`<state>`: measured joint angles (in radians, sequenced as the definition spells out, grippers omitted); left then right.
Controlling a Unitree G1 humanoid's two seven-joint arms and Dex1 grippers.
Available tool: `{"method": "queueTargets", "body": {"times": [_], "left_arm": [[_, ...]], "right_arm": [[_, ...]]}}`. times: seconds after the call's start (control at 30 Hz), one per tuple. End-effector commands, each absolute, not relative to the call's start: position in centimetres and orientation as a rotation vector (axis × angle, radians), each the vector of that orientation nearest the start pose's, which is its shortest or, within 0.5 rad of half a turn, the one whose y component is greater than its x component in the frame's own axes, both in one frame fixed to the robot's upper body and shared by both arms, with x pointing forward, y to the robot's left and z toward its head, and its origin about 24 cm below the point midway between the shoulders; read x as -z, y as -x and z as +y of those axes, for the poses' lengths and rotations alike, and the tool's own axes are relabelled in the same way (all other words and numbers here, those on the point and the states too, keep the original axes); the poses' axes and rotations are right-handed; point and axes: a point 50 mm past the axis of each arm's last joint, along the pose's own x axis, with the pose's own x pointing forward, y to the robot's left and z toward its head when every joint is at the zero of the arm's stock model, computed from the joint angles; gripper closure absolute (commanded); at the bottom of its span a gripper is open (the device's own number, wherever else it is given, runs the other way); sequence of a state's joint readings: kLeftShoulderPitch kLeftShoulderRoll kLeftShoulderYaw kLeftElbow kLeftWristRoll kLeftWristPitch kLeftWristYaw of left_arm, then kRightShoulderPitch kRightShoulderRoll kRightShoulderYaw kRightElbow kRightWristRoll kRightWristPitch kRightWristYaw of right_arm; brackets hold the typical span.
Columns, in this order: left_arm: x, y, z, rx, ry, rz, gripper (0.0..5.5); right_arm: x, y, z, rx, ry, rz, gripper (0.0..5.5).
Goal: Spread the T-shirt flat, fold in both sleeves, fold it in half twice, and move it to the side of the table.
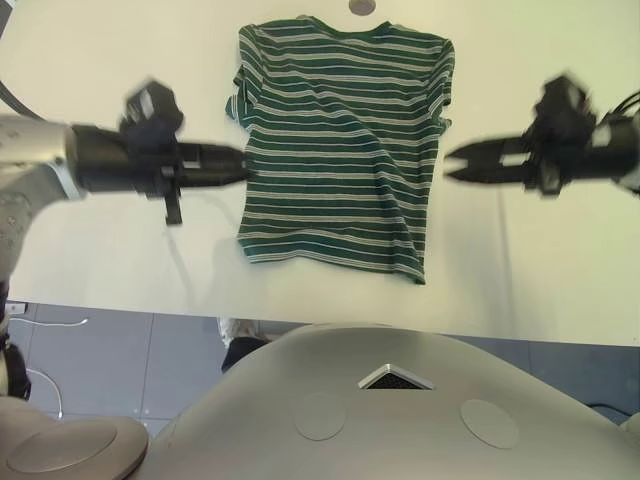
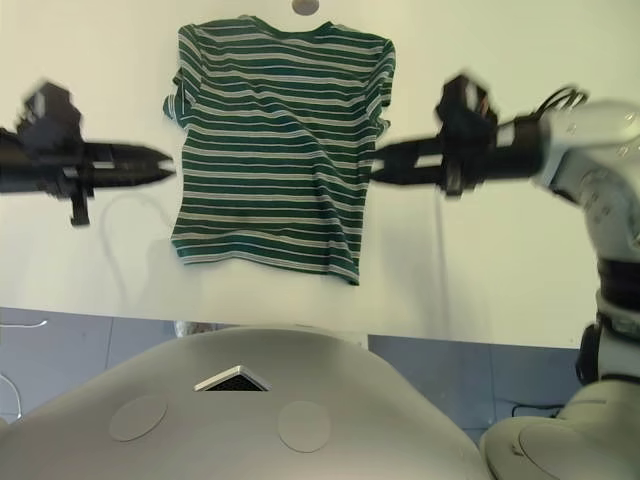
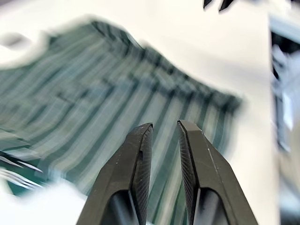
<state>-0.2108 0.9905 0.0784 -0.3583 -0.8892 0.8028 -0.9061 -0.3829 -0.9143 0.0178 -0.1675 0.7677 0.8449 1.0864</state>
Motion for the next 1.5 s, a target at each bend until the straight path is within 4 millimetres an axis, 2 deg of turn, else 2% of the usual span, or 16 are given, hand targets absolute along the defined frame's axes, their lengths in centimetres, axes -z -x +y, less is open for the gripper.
{"method": "queueTargets", "body": {"times": [0.03, 0.13, 0.33, 0.43, 0.57, 0.63, 0.73, 0.8, 0.87, 0.93, 1.03, 1.1, 1.2, 1.3, 1.43, 1.5], "left_arm": [[-14.3, -27.8, 20.5, 0.82, -0.133, 0.365, 5.16], [-12.0, -30.0, 19.6, 0.707, -0.215, 0.358, 5.5], [-9.5, -31.9, 19.1, 0.634, -0.175, 0.366, 5.5], [-7.9, -31.8, 19.2, 0.618, -0.197, 0.41, 5.5], [-7.4, -31.7, 19.1, 0.588, -0.199, 0.42, 5.5], [-6.1, -31.3, 19.5, 0.565, -0.267, 0.488, 5.5], [-3.4, -30.1, 20.1, 0.556, -0.374, 0.62, 5.5], [-2.4, -29.3, 20.5, 0.545, -0.395, 0.669, 5.5], [-1.8, -29.1, 20.9, 0.52, -0.419, 0.688, 5.5], [-1.7, -29.3, 21.1, 0.498, -0.406, 0.662, 5.5], [-3.0, -30.3, 20.7, 0.472, -0.387, 0.524, 5.5], [-4.4, -31.0, 20.9, 0.439, -0.324, 0.447, 5.5], [-5.5, -31.1, 21.9, 0.377, -0.193, 0.437, 5.03], [-5.5, -31.4, 22.7, 0.32, -0.109, 0.47, 4.54], [-5.5, -33.7, 22.0, 0.338, -0.026, 0.447, 3.78], [-5.3, -34.5, 21.7, 0.366, -0.033, 0.438, 4.18]], "right_arm": [[-12.5, -30.1, -21.5, -0.882, 0.223, 0.521, 4.92], [-8.9, -32.2, -22.0, -0.734, 0.427, 0.547, 5.46], [-6.6, -35.0, -21.2, -0.642, 0.377, 0.503, 5.46], [-5.5, -35.1, -21.0, -0.644, 0.35, 0.538, 5.46], [-3.1, -34.4, -21.0, -0.678, 0.398, 0.645, 5.46], [-2.3, -34.1, -21.4, -0.685, 0.466, 0.687, 5.46], [-2.7, -34.3, -23.8, -0.635, 0.747, 0.692, 5.46], [-4.3, -35.5, -24.4, -0.592, 0.96, 0.632, 5.46], [-6.1, -36.7, -24.3, -0.548, 1.059, 0.553, 5.46], [-7.1, -37.3, -24.0, -0.528, 1.051, 0.487, 5.46], [-8.0, -37.8, -23.3, -0.502, 0.933, 0.384, 5.46], [-8.3, -37.9, -21.6, -0.553, 0.772, 0.309, 5.46], [-6.8, -37.0, -17.9, -0.7, 0.606, 0.261, 5.5], [-4.6, -35.2, -15.8, -0.779, 0.529, 0.308, 5.5], [-2.6, -33.0, -14.5, -0.865, 0.501, 0.42, 5.5], [-1.4, -32.6, -14.9, -0.852, 0.525, 0.5, 5.5]]}}
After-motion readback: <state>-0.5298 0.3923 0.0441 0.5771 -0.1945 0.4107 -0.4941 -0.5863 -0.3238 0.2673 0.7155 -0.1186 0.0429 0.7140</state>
